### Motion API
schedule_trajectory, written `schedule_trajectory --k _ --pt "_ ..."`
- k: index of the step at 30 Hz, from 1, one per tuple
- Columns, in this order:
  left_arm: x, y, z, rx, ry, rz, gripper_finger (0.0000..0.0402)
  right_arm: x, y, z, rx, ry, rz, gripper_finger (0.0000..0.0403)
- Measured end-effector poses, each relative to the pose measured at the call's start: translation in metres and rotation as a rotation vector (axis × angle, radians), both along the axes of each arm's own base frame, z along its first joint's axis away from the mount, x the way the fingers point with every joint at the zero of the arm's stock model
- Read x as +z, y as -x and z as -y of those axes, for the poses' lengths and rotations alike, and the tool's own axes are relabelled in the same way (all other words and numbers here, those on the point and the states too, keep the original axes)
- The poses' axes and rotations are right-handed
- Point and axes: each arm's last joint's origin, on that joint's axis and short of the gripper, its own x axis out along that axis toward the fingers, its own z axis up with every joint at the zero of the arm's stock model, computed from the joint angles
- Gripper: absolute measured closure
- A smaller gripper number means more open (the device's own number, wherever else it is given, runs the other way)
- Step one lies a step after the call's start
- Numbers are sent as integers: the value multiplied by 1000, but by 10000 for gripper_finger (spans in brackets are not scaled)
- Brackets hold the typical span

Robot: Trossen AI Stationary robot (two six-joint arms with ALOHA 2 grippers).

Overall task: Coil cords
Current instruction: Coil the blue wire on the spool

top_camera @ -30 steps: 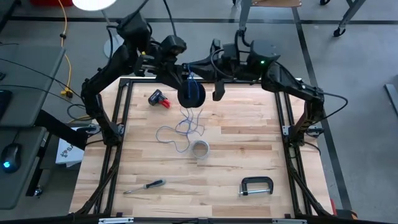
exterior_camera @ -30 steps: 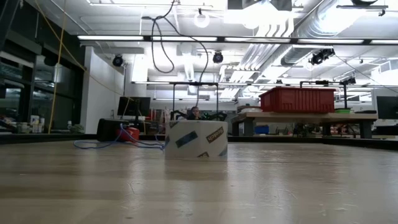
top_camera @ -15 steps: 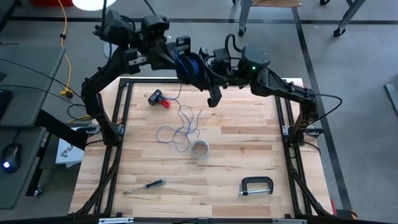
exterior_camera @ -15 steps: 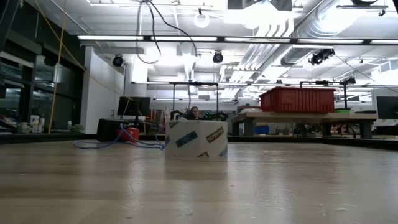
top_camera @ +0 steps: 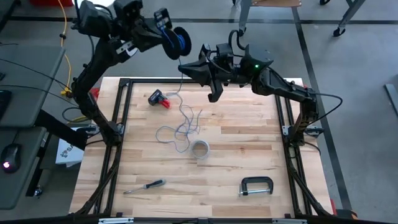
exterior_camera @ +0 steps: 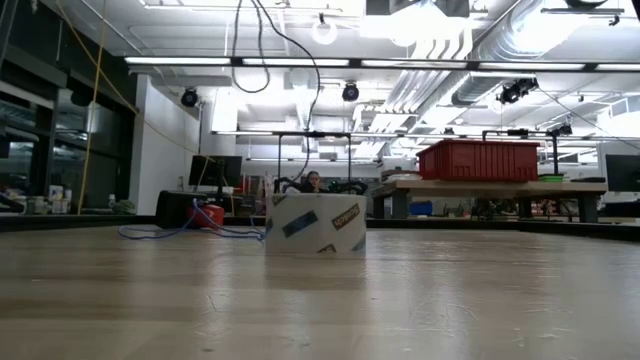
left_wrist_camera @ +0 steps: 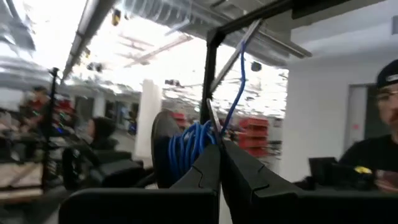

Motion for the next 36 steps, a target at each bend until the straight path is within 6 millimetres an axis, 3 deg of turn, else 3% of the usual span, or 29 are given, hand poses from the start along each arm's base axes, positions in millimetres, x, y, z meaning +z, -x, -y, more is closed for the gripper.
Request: schedule_trajectory --k 6,10,16,36 --pt "2 0 1 42 29 38 401 -4 -2 3 -35 -58 -36 389" --pt "8 8 6 60 23 91 401 -17 -10 3 -44 -67 -116 336" --pt "6 4 4 52 23 85 401 -13 -6 3 -88 -29 -104 268" --pt "8 6 7 56 14 118 401 -23 -14 4 -139 6 -158 270"
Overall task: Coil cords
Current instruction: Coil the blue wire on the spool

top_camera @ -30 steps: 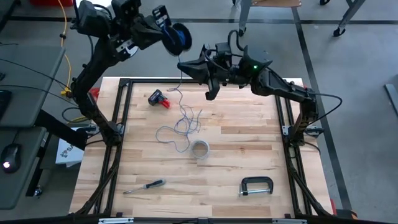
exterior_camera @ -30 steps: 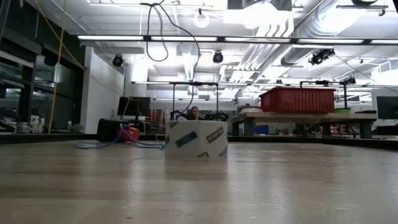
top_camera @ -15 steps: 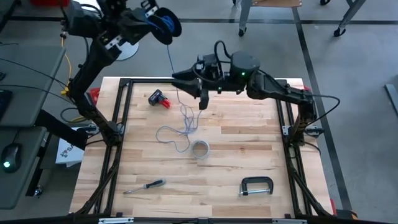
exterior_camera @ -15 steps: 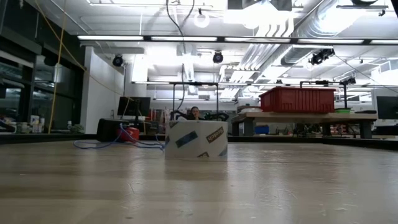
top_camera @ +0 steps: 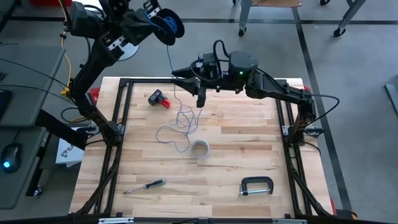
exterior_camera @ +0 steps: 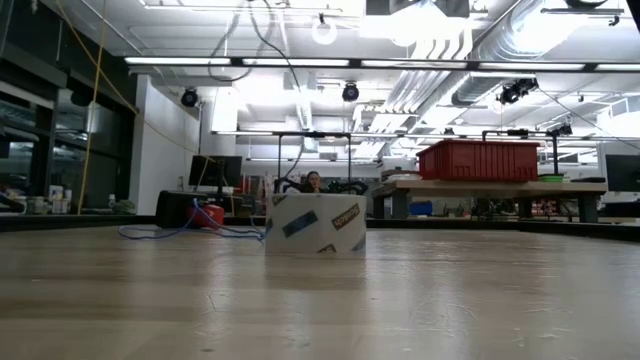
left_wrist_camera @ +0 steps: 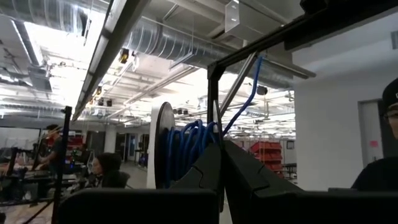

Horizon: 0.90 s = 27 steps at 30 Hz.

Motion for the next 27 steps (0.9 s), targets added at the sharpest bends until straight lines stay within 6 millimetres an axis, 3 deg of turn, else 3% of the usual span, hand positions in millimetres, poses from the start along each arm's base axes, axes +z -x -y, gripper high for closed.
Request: schedule_trajectory --k 4,12,20,27 --pt "0 0 0 0 0 1 401 0 0 2 -62 46 4 270" --pt "0 0 0 -8 -10 -6 401 8 6 -10 17 132 42 270" --pt "-1 0 0 -1 -20 -3 401 9 7 -15 -212 216 28 270" --pt "-1 -1 0 0 -20 -3 401 9 7 -13 -249 204 24 270"
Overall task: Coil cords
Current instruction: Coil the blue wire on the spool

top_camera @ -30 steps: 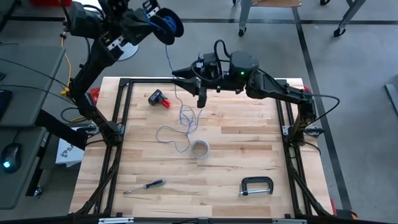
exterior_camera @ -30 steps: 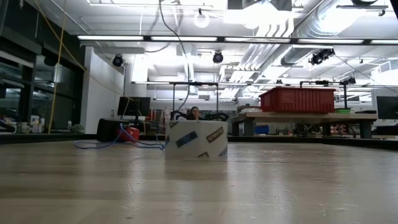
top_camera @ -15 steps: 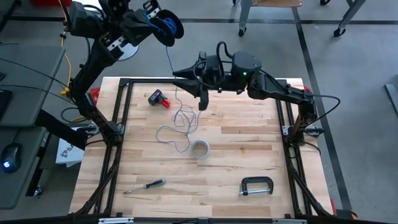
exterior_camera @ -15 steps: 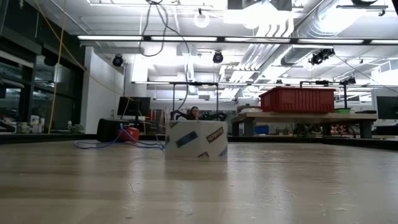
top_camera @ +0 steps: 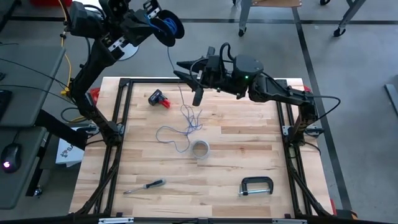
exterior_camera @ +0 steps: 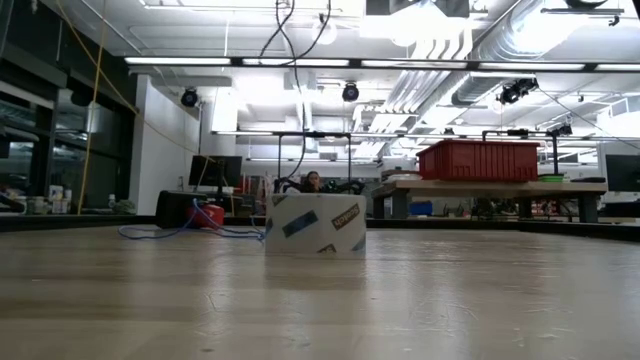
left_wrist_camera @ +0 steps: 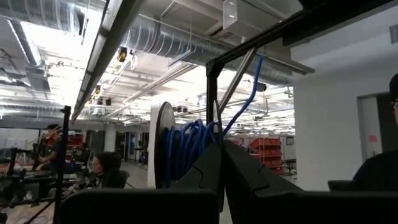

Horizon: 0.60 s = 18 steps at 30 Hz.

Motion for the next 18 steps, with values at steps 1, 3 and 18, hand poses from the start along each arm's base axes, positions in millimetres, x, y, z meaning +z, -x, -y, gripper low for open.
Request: schedule_trajectory --k 1,3,18 --pt "0 0 0 2 0 1 401 0 -1 0 2 -8 1 270" --pt "0 0 0 7 -4 6 401 -1 -1 0 16 -24 3 270" --pt "0 -1 -1 13 -6 10 401 -7 -8 0 25 -54 -5 357"
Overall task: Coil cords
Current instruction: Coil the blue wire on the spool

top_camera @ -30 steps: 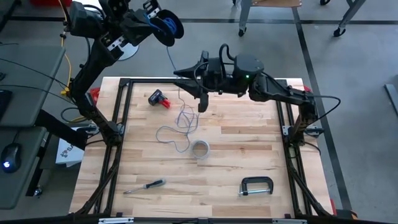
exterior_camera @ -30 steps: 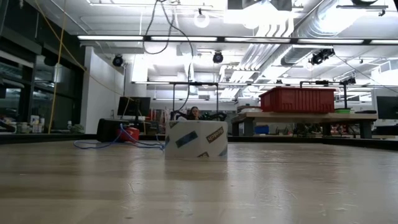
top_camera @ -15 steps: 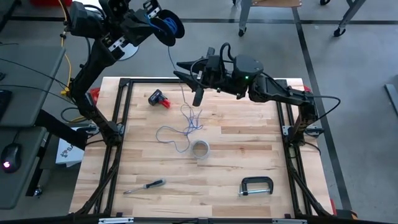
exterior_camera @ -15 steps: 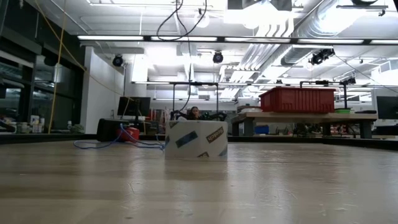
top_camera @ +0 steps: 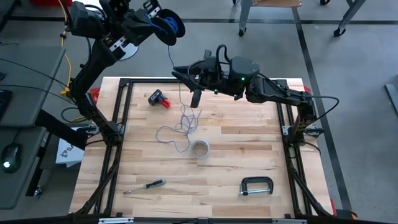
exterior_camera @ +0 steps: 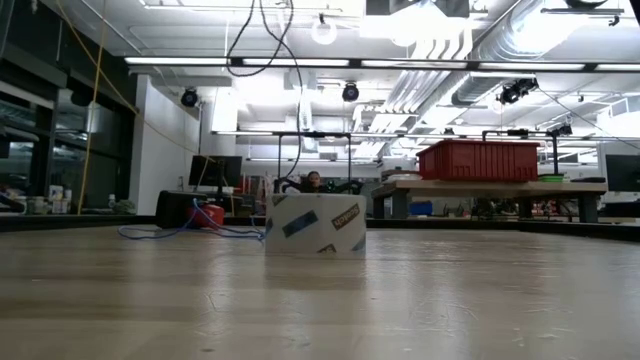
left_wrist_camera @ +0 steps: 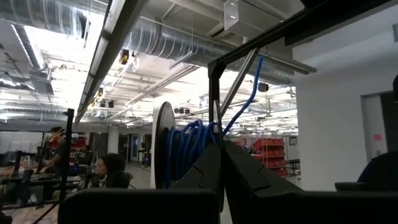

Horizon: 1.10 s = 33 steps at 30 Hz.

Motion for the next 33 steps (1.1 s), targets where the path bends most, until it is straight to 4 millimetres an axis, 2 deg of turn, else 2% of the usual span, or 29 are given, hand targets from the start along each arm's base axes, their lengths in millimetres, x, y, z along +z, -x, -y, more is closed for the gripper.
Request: schedule_trajectory --k 3,9,14,19,26,29,33 --pt "0 0 0 2 -3 2 401 0 0 0 -11 10 1 394" --pt "-1 9 -12 61 13 -36 401 4 7 -10 36 6 -21 401" --pt "-9 24 -30 170 108 -205 401 8 24 -22 76 -5 -99 402" --pt "-24 36 -36 182 223 -431 401 16 46 -28 79 3 -152 402" --pt "-47 46 -26 13 360 -722 401 31 77 -28 69 28 -160 402" --pt "-52 44 -19 -54 389 -786 401 35 82 -24 56 58 -149 402" --pt "-57 32 -9 -123 399 -836 401 37 81 -16 38 64 -122 403"
